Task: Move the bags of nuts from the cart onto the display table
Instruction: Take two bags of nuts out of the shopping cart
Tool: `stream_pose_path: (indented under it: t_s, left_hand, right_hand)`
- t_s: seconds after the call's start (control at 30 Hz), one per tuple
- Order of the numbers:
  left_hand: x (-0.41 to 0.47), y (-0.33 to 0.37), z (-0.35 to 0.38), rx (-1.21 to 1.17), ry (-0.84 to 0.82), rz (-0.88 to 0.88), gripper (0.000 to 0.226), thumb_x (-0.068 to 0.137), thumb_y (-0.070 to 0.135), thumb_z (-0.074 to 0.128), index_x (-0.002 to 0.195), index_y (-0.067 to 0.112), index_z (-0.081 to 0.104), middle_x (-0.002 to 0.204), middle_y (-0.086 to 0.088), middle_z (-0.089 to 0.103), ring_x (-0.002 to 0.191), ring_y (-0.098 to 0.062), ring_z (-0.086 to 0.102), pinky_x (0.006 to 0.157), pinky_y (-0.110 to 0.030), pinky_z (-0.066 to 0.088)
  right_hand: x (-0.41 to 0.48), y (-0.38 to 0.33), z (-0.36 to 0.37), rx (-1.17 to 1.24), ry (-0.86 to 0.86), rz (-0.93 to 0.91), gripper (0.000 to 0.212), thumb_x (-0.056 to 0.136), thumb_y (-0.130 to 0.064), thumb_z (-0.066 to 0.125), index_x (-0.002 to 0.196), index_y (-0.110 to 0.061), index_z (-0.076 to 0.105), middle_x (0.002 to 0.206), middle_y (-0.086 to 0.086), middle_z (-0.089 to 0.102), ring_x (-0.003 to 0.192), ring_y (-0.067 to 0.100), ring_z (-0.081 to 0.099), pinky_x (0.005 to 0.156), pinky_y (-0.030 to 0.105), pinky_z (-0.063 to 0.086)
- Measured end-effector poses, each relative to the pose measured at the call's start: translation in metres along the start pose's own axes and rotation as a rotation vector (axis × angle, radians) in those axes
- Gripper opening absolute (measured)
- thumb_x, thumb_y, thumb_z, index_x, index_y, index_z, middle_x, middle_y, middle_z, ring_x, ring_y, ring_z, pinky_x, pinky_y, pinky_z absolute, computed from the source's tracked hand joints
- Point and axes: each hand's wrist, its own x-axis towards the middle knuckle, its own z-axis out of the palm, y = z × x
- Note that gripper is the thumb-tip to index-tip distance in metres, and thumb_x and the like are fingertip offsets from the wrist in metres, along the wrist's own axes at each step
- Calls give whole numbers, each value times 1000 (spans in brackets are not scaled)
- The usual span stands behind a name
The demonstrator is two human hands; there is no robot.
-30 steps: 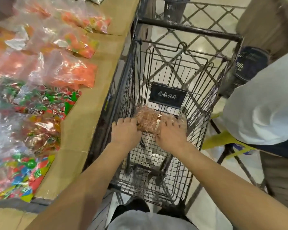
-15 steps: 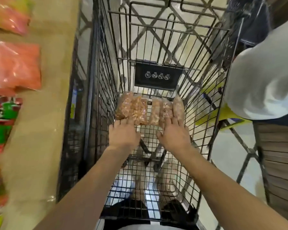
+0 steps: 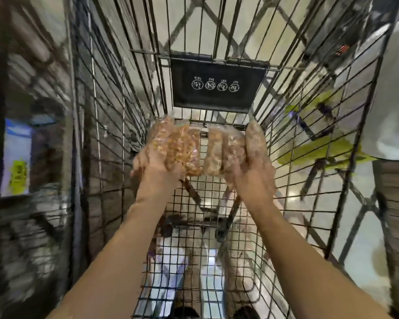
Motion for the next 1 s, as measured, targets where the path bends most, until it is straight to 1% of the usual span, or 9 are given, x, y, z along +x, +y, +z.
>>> stream_pose_path:
  t_s: [0.03,0.13,0.2,0.3,0.37,0.53,0.7,0.87,1.0]
  left_hand:
    - [10,-2,5,-11,29,-26,76,90,35,78,148,6,39,153,-19,38,142,-35,36,119,-54,31]
    - [42,-2,17,-43,100,-100,94,86,34,83,158,2,30,159,-24,36,147,-40,34,122,-53,29]
    - [56,-2,26,-54,110,-108,105,85,37,83,163,8,20,164,-20,29,151,-37,27,124,-53,26]
    - [66,-5,37,-85,125,-76,109,84,37,84,165,12,16,166,-17,27,152,-38,25,123,-57,27]
    - [67,-6,38,-60,117,-63,108,87,40,81,166,11,15,167,-16,27,154,-37,26,124,-58,28]
    - [69,-5,42,18,110,-49,104,90,50,76,165,8,18,166,-15,32,152,-34,30,122,-50,34]
    - [69,-7,46,-10,113,-80,104,89,50,76,165,8,20,167,-13,32,154,-33,25,123,-52,32]
    - [73,-11,50,3,141,-115,89,90,43,76,161,12,33,161,-12,40,149,-33,31,119,-55,37]
    - [70,-10,54,-39,148,-122,74,96,33,73,158,14,38,160,-10,40,147,-31,37,111,-49,42]
  right_hand:
    - [8,3,4,38,37,24,78,100,-57,55,162,-17,29,157,16,43,142,36,42,116,47,37]
    - [36,12,15,104,86,119,74,100,-59,59,149,-6,43,141,22,51,133,41,44,113,51,39]
    - [50,16,21,129,80,146,71,98,-52,65,145,-3,46,141,24,52,135,41,43,113,48,37]
    - [64,15,29,118,89,169,72,96,-50,67,146,-3,45,145,23,52,137,42,44,116,49,36]
    - [69,14,33,87,98,173,72,96,-50,66,149,-7,44,147,20,52,135,42,45,114,49,36]
    - [79,16,42,-62,97,212,70,101,-49,61,155,-10,37,148,18,51,132,42,43,109,50,35]
    - [87,19,44,-142,106,265,61,101,-45,64,148,-11,45,142,19,52,132,41,43,107,52,38]
    - [80,25,49,-76,146,224,59,99,-40,67,149,-13,49,141,16,51,130,40,43,107,51,37]
    - [76,27,51,41,156,209,58,100,-30,68,152,-14,49,138,15,49,125,39,48,110,47,38]
